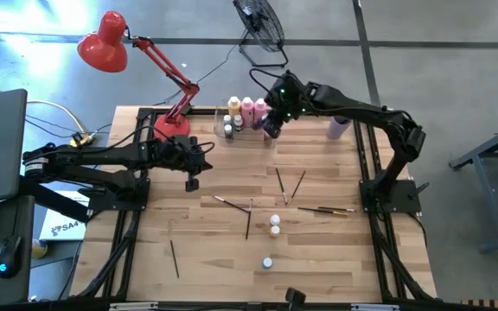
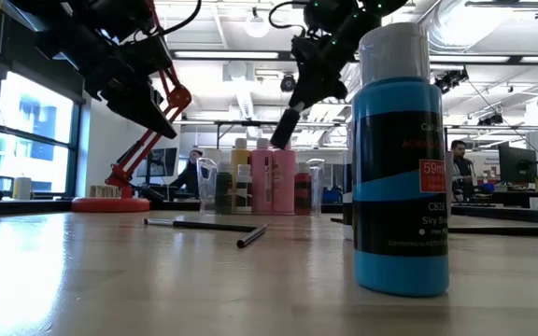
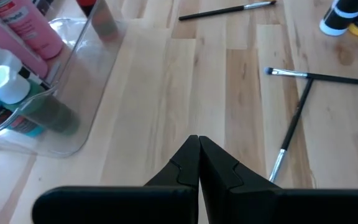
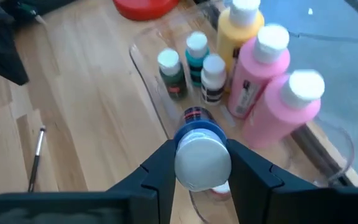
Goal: Pick & Place Paint Supplies
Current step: Put the small blue paint bottle into the transparent bin
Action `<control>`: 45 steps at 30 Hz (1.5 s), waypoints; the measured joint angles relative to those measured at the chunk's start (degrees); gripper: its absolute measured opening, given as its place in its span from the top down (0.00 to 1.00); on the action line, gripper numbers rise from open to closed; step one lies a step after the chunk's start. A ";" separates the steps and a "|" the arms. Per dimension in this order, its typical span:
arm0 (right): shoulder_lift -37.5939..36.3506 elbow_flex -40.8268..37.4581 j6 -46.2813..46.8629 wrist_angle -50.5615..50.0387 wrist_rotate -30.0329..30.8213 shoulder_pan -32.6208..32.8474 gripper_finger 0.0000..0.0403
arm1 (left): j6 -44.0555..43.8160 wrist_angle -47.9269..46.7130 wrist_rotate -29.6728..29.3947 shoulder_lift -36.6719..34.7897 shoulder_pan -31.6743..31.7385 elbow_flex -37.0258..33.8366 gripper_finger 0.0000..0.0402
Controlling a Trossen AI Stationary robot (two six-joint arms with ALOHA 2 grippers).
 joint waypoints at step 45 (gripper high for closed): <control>9.46 0.00 -3.28 -1.66 2.93 -8.28 0.71 | -0.35 0.03 -0.61 0.01 0.00 0.00 1.00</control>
